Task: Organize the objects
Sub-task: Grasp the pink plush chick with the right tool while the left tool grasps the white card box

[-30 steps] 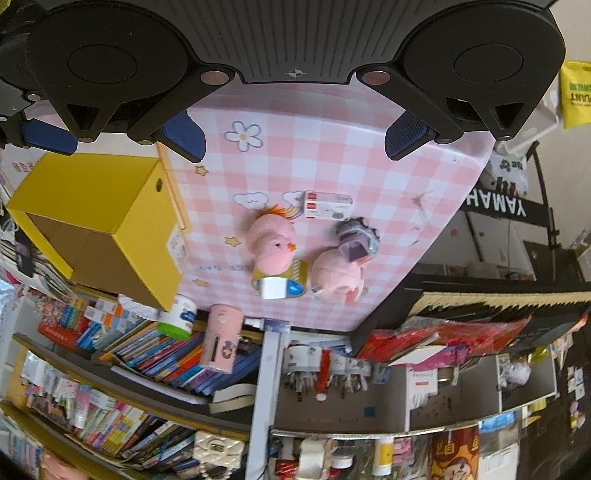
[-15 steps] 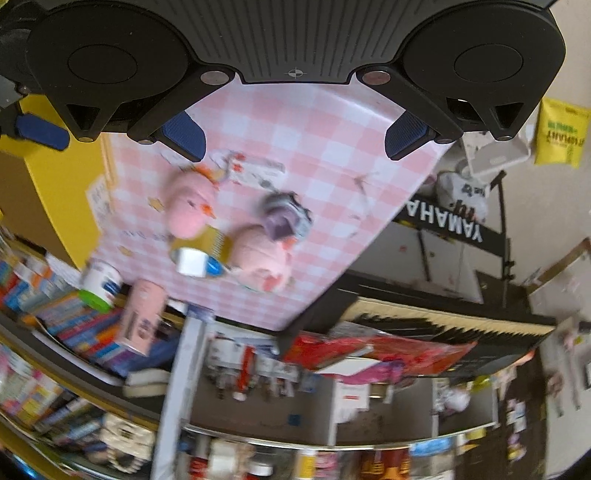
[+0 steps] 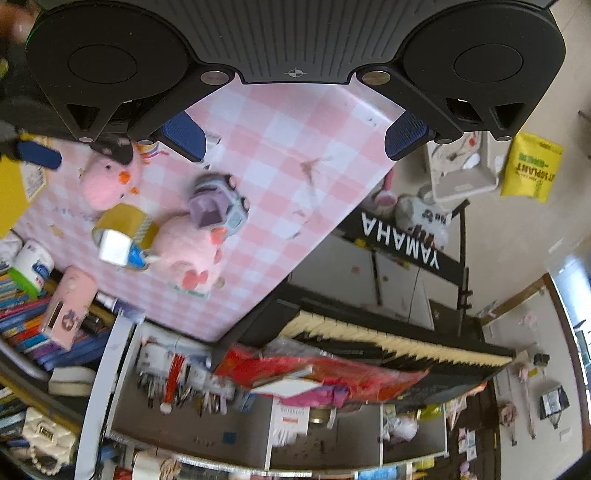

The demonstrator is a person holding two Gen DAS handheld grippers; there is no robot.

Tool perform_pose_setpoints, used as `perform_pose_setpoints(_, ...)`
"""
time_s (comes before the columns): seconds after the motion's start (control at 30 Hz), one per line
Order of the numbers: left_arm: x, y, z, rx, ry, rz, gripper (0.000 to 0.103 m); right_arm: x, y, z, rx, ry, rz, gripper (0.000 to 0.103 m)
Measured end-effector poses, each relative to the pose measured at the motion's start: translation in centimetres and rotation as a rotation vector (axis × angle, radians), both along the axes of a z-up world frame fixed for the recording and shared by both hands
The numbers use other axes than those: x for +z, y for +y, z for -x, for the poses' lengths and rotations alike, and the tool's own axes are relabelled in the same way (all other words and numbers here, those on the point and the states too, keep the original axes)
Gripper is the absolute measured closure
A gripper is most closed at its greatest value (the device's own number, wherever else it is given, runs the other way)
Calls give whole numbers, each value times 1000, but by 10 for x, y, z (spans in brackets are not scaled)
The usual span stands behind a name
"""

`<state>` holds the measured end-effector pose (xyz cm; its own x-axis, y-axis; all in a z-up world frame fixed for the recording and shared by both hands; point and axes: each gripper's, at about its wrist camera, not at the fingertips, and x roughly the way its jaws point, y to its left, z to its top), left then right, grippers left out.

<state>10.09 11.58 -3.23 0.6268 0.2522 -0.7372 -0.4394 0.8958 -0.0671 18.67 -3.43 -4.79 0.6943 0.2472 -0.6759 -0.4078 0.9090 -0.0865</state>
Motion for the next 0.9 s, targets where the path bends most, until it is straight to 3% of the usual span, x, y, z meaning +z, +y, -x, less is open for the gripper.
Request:
perform_pose_setpoints(0.3, -17, -3, -22, -66, 73, 37, 0, -14, 16, -32, 59, 17, 8, 46)
perform_pose_setpoints(0.47, -22, -17, -40, -133, 83, 36, 1, -3, 8, -43, 72, 19, -59, 58)
perform_pose_setpoints(0.6, -30, -34, -54, -218, 84, 31, 10, 9, -6, -51, 40, 35, -120, 61)
perform_pose_setpoints(0.73, -39, -51, -69, -293, 114, 21, 31, 21, -19, -50, 9, 17, -154, 61)
perform_pose_setpoints(0.87, -46, -63, -79, -334, 135, -5, 34, 30, -28, -49, -5, -14, -171, 61)
perform_pose_setpoints(0.9, -47, -65, -82, -337, 140, -23, 40, 32, -30, -48, -4, -18, -175, 61)
